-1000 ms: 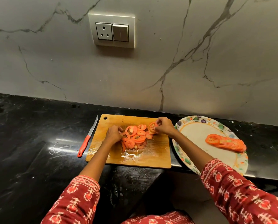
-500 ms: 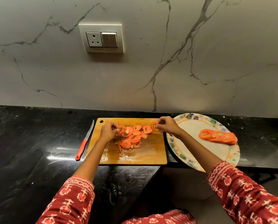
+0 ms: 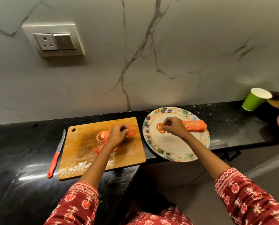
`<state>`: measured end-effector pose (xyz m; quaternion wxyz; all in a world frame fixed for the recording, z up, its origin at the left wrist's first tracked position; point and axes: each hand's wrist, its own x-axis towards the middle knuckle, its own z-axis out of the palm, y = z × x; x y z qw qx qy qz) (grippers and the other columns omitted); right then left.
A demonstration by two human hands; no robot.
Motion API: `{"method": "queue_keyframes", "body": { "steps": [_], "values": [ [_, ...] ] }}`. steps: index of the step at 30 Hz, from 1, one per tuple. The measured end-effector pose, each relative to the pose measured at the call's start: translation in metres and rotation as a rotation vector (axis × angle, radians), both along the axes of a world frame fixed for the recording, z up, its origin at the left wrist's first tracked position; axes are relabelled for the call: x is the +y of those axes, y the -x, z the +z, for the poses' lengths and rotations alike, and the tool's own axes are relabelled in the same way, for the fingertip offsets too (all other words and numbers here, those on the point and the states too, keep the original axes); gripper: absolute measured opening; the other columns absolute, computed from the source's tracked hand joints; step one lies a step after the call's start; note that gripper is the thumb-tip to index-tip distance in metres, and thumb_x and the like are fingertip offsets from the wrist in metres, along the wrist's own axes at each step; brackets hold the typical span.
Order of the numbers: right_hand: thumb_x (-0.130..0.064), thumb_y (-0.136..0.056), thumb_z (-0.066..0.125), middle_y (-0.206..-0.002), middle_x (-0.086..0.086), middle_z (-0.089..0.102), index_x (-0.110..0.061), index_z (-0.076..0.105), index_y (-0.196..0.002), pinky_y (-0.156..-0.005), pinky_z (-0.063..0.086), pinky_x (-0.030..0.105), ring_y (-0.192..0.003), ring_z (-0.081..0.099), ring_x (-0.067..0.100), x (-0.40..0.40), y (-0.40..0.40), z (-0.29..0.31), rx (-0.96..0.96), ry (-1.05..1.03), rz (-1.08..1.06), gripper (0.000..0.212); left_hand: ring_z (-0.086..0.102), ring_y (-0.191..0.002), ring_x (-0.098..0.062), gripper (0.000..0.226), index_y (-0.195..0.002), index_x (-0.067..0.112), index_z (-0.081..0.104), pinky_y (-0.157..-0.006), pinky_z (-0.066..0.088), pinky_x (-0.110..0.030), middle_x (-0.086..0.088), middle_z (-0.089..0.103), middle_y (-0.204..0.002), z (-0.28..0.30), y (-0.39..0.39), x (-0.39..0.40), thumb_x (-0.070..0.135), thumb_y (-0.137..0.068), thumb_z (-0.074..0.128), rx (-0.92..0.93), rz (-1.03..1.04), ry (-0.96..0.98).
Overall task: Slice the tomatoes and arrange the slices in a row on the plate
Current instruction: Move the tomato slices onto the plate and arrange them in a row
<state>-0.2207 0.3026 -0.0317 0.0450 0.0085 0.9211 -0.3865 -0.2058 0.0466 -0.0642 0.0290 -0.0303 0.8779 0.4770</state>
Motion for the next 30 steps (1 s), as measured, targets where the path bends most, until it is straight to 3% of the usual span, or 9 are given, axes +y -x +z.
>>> {"method": "queue_keyframes", "body": {
  "steps": [4, 7, 10, 14, 18, 23, 27, 30],
  "values": [
    [-0.004, -0.081, 0.068, -0.085, 0.009, 0.063, -0.001, 0.067, -0.092, -0.071, 0.053, 0.032, -0.079, 0.061, 0.021, 0.049, -0.003, 0.006, -0.027, -0.013, -0.133, 0.011, 0.057, -0.067, -0.007, 0.010, -0.095, 0.007, 0.058, -0.055, 0.051, -0.015, -0.015, 0.061, -0.092, -0.011, 0.014, 0.041, 0.000, -0.089, 0.054, 0.016, -0.106, -0.048],
    [-0.002, -0.081, 0.067, -0.075, 0.007, 0.064, -0.008, 0.065, -0.085, -0.066, 0.051, 0.025, -0.067, 0.061, 0.016, 0.080, 0.000, 0.009, -0.045, -0.002, -0.225, 0.008, 0.058, -0.067, -0.004, 0.011, -0.098, 0.004, 0.060, -0.060, 0.052, -0.018, -0.007, 0.059, -0.089, -0.015, 0.022, 0.070, 0.001, -0.089, 0.055, 0.001, -0.134, -0.064],
    [0.003, -0.079, 0.065, -0.072, 0.015, 0.068, -0.008, 0.065, -0.081, -0.071, 0.056, 0.033, -0.060, 0.064, 0.019, 0.092, 0.012, 0.010, -0.086, 0.021, -0.250, 0.011, 0.060, -0.056, 0.002, 0.010, -0.098, 0.006, 0.058, -0.055, 0.050, -0.014, -0.007, 0.059, -0.088, -0.021, 0.032, 0.088, 0.002, -0.089, 0.056, -0.035, -0.160, -0.089],
    [0.002, -0.080, 0.066, -0.075, 0.012, 0.066, -0.009, 0.061, -0.079, -0.060, 0.054, 0.023, -0.056, 0.062, 0.014, 0.090, 0.027, 0.010, -0.156, 0.072, -0.243, 0.013, 0.060, -0.067, -0.013, 0.013, -0.101, 0.001, 0.058, -0.052, 0.052, -0.014, -0.010, 0.057, -0.093, -0.024, 0.045, 0.111, 0.001, -0.089, 0.056, -0.081, -0.131, -0.158],
    [-0.007, -0.082, 0.068, -0.081, 0.007, 0.064, -0.017, 0.057, -0.069, -0.064, 0.052, 0.021, -0.064, 0.062, 0.014, 0.092, 0.037, -0.004, -0.218, -0.021, -0.273, 0.020, 0.059, -0.083, -0.021, 0.013, -0.100, -0.003, 0.060, -0.057, 0.054, -0.017, -0.012, 0.056, -0.095, -0.028, 0.053, 0.131, -0.001, -0.087, 0.057, -0.104, -0.141, -0.208],
    [-0.008, -0.081, 0.068, -0.079, 0.002, 0.058, -0.004, 0.066, -0.086, -0.054, 0.037, 0.013, -0.077, 0.053, 0.013, 0.099, 0.041, -0.015, -0.154, -0.183, -0.181, 0.006, 0.057, -0.072, -0.012, 0.009, -0.097, 0.005, 0.060, -0.052, 0.049, -0.012, -0.005, 0.056, -0.091, -0.031, 0.058, 0.148, 0.003, -0.089, 0.057, -0.132, -0.180, -0.194],
    [-0.005, -0.079, 0.066, -0.081, 0.008, 0.064, -0.002, 0.067, -0.084, -0.063, 0.045, 0.022, -0.074, 0.055, 0.013, 0.105, 0.052, -0.007, -0.032, -0.115, -0.078, 0.006, 0.057, -0.077, -0.010, 0.009, -0.097, 0.006, 0.059, -0.061, 0.053, -0.017, -0.002, 0.056, -0.091, -0.027, 0.066, 0.160, 0.002, -0.089, 0.055, -0.142, -0.221, -0.218],
    [-0.008, -0.082, 0.069, -0.093, 0.007, 0.065, -0.002, 0.067, -0.096, -0.075, 0.050, 0.026, -0.083, 0.059, 0.013, 0.102, 0.061, 0.001, -0.075, -0.063, 0.121, 0.016, 0.059, -0.078, -0.011, 0.012, -0.100, 0.000, 0.058, -0.065, 0.054, -0.019, -0.004, 0.056, -0.088, -0.019, 0.073, 0.170, -0.001, -0.090, 0.052, -0.157, -0.275, -0.313]
  ]
}}
